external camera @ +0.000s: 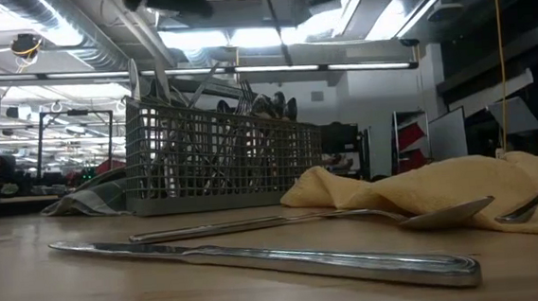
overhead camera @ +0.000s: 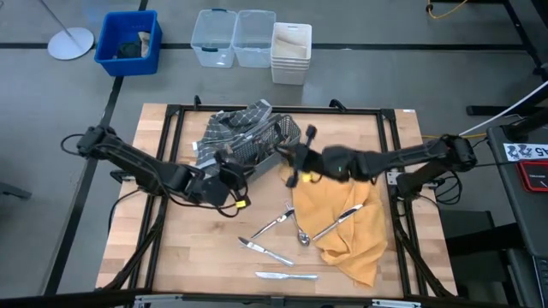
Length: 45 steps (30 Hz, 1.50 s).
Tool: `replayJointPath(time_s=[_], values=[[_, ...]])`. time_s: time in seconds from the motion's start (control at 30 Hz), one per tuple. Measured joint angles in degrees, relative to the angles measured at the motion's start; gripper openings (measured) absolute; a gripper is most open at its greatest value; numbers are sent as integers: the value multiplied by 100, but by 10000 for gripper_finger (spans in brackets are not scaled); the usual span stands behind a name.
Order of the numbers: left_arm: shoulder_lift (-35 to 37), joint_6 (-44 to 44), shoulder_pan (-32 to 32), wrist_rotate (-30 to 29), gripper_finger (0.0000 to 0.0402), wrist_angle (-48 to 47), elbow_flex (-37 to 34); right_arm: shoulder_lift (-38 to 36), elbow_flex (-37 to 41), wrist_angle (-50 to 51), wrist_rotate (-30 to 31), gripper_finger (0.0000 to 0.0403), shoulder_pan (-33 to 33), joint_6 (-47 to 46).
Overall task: Sort silverware
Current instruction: Put the silver spoon into the gray silverware basket
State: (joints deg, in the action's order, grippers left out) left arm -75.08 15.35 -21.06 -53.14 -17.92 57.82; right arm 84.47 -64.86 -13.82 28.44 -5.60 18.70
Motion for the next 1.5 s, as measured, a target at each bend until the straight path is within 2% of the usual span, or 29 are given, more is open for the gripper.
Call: replayJointPath(time_s=[0.17,0.3,0.43,0.6,0.8,1.03,1.33,1.5], values=[[52,553,11,-308,15,-825,0,2,36,-454,-1193,19,879,175],[52,1014,11,-440,15,-1306,0,5,317,-1292,-2110,19,1520,145],[52,1255,11,-475,15,-1488,0,4,704,-1980,-2750,19,1956,-9],[52,1338,11,-477,15,-1486,0,26,1293,-2835,-3305,19,2191,-331],[52,1495,11,-477,15,-1447,-2,584,1701,-4240,-3468,19,2174,-544],[50,1698,11,-469,15,-1445,-2,1541,1709,-4983,-3516,19,2176,-939],[50,1722,7,-461,15,-1464,-7,1836,1707,-4414,-2977,19,2176,-968],[48,1724,7,-457,15,-1464,-7,1829,1696,-4250,-2897,19,2176,-964]])
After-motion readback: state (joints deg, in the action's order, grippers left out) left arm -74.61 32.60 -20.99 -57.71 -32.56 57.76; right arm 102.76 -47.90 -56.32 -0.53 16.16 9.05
